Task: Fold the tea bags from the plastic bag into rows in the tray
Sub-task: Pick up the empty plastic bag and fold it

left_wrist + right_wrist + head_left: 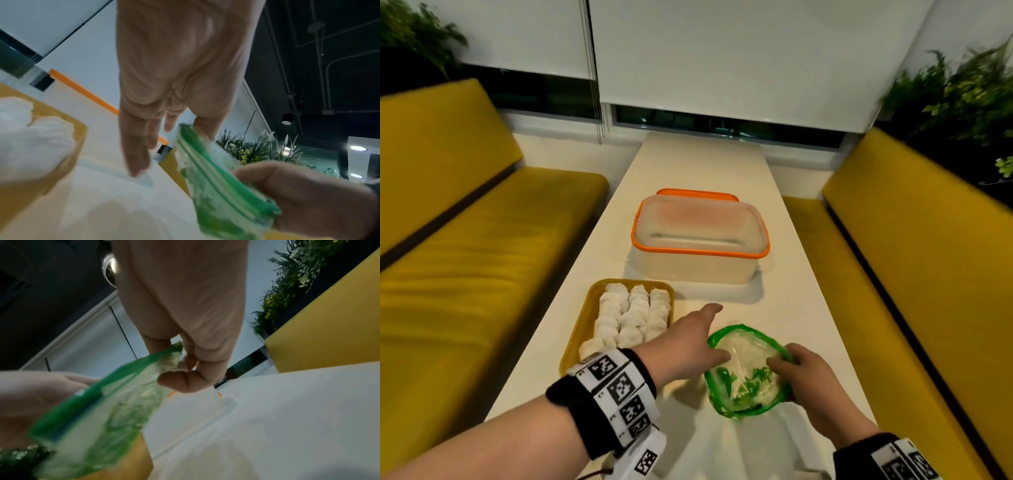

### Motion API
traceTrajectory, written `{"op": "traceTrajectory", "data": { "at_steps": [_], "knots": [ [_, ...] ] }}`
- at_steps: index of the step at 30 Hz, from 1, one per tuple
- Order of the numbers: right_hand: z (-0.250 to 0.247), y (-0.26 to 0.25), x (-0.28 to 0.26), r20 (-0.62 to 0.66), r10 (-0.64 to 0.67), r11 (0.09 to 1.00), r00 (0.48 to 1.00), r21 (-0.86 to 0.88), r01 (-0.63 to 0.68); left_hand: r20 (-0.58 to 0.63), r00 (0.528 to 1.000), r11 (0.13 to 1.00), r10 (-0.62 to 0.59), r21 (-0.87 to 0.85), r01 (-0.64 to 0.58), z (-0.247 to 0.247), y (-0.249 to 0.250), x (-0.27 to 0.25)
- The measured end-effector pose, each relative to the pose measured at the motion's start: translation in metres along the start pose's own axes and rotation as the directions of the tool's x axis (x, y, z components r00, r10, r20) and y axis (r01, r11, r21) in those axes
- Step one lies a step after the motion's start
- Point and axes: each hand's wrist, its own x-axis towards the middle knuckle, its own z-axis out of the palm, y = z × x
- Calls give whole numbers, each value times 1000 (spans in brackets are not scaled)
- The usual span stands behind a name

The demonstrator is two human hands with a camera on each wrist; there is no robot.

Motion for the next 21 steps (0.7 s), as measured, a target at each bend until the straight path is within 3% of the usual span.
{"op": "traceTrajectory", "data": {
  "at_steps": [3,5,8,9,11,13,15,16,19,21],
  "knots": [
    [-15,-9,-2,-189,-162,983,968,-113,143,-43,998,968,-44,-247,32,6,8,11],
    [-25,-13,0,-278,-251,955,927,-228,190,-114,992,982,-49,-189,27,4,12,21],
    [-36,-22,5,-311,-269,947,912,-260,191,-155,987,998,-36,-59,27,2,21,32],
    [-38,-26,7,-322,-303,931,897,-299,207,-158,986,995,-50,-97,35,5,25,35],
    [-37,-35,6,-323,-412,863,852,-437,251,-90,987,926,-130,-367,89,12,30,40],
    [-31,-41,4,-267,-502,780,823,-550,297,30,984,713,-176,-686,148,14,38,39],
    [-23,-39,2,-173,-576,694,799,-620,366,111,990,497,-91,-856,142,14,44,37],
    [-18,-36,1,-124,-616,657,778,-626,420,129,991,449,-33,-884,130,15,46,36],
    [-1,-21,0,86,-717,540,692,-559,629,122,992,476,30,-874,94,20,49,34],
    [7,-14,-1,219,-734,507,642,-452,734,37,998,535,-51,-843,58,25,48,37]
  ]
}}
